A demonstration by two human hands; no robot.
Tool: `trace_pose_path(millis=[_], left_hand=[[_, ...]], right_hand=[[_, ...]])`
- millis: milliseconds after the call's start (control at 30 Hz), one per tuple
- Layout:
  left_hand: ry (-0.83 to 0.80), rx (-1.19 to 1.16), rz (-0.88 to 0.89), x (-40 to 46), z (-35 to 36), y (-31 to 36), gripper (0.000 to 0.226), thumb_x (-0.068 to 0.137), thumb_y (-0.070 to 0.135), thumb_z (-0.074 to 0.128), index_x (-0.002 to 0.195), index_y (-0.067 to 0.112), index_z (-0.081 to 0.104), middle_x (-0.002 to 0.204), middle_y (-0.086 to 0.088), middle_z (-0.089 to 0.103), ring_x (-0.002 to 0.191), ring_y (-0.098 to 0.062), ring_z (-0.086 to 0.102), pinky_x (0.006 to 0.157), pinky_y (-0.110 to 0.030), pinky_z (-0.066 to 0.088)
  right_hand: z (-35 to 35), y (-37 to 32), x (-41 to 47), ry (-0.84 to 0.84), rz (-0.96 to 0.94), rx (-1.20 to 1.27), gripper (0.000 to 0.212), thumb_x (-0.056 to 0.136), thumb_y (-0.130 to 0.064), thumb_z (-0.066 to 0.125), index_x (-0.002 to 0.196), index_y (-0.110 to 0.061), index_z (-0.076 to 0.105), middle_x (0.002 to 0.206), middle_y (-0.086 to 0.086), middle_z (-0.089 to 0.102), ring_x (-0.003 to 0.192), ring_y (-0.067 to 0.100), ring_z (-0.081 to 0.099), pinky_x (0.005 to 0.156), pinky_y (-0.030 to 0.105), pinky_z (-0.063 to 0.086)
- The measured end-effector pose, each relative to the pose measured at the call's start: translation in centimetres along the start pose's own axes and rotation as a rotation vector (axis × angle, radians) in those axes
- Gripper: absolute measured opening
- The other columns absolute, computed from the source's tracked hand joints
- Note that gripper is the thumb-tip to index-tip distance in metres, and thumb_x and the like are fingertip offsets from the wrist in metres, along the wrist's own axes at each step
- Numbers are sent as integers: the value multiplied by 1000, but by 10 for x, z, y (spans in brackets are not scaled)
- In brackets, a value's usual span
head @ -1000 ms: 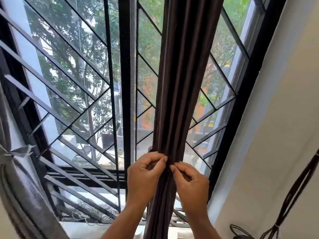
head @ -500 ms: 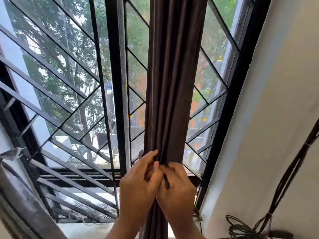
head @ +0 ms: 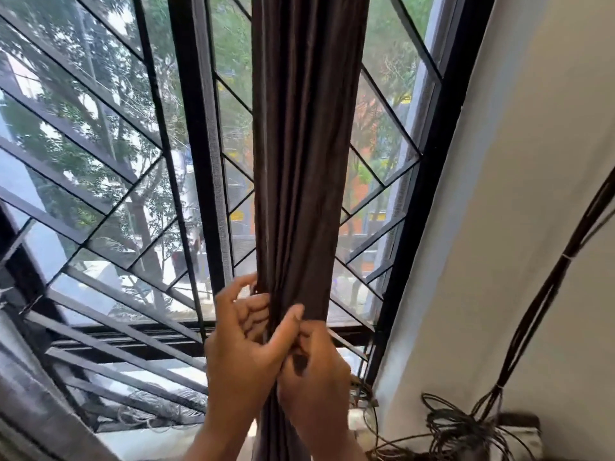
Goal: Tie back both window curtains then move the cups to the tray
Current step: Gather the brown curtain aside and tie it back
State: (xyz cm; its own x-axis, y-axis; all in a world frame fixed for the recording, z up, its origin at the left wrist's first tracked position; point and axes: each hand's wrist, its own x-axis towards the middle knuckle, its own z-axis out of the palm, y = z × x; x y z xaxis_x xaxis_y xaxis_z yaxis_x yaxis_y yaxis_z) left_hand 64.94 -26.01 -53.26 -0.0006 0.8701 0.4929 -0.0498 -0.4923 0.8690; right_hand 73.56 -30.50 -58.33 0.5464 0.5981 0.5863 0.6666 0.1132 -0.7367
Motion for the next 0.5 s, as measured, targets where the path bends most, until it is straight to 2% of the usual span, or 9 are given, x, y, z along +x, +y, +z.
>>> trace_pose_path(millis=[67, 100, 167, 233, 333, 400, 500], left_hand=[[32, 165, 26, 10, -8, -6, 56, 74, 27, 98, 118, 40, 66, 87, 19, 76, 85, 11, 75, 80, -14, 60], [62, 271, 44, 16, -14, -9, 49, 77, 27, 96, 116, 39, 68, 87, 20, 75, 84, 11, 74, 80, -19, 60], [102, 354, 58, 24, -23, -13, 32, 84, 24, 92, 109, 34, 74, 87, 16, 76, 80, 2, 75, 78, -30, 60], [116, 332, 38, 25, -27, -13, 24, 86, 21, 91, 103, 31, 77, 89, 13, 78, 77, -3, 76, 75, -26, 59], [122, 356, 47, 26, -29, -14, 22, 85, 20, 91, 102, 28, 77, 91, 13, 78, 75, -6, 77, 74, -27, 60], [124, 377, 51, 28, -30, -17, 25, 84, 18, 91, 102, 27, 77, 92, 12, 77, 77, -8, 77, 75, -31, 62], [110, 411, 81, 30, -29, -19, 29, 82, 13, 91, 103, 25, 76, 93, 10, 74, 79, -11, 75, 75, -37, 64]], right_hand=[[-5, 2, 5, -71, -157, -2, 21, 87, -24, 72, 105, -31, 64, 95, -14, 74, 89, 13, 72, 78, 37, 58], [-9, 3, 11, -68, -189, 59, 19, 88, -20, 74, 103, -30, 69, 99, -17, 74, 93, 11, 73, 81, 40, 59], [-16, 11, 29, 91, -116, 124, 25, 85, -19, 80, 106, -30, 72, 106, -20, 73, 102, 8, 71, 87, 43, 58], [-18, 20, 53, 225, 14, 74, 43, 78, -32, 87, 115, -31, 66, 114, -21, 65, 109, 8, 64, 92, 42, 56], [-2, 26, 84, 7, 188, 99, 64, 68, -48, 90, 123, -39, 59, 121, -23, 60, 114, 6, 61, 97, 39, 55], [13, 29, 92, -82, 228, 141, 57, 68, -49, 89, 117, -38, 63, 116, -22, 63, 110, 3, 62, 94, 39, 57], [25, 29, 92, 27, 137, 144, 26, 76, -28, 89, 93, -30, 69, 97, -17, 67, 94, 5, 67, 79, 45, 59]])
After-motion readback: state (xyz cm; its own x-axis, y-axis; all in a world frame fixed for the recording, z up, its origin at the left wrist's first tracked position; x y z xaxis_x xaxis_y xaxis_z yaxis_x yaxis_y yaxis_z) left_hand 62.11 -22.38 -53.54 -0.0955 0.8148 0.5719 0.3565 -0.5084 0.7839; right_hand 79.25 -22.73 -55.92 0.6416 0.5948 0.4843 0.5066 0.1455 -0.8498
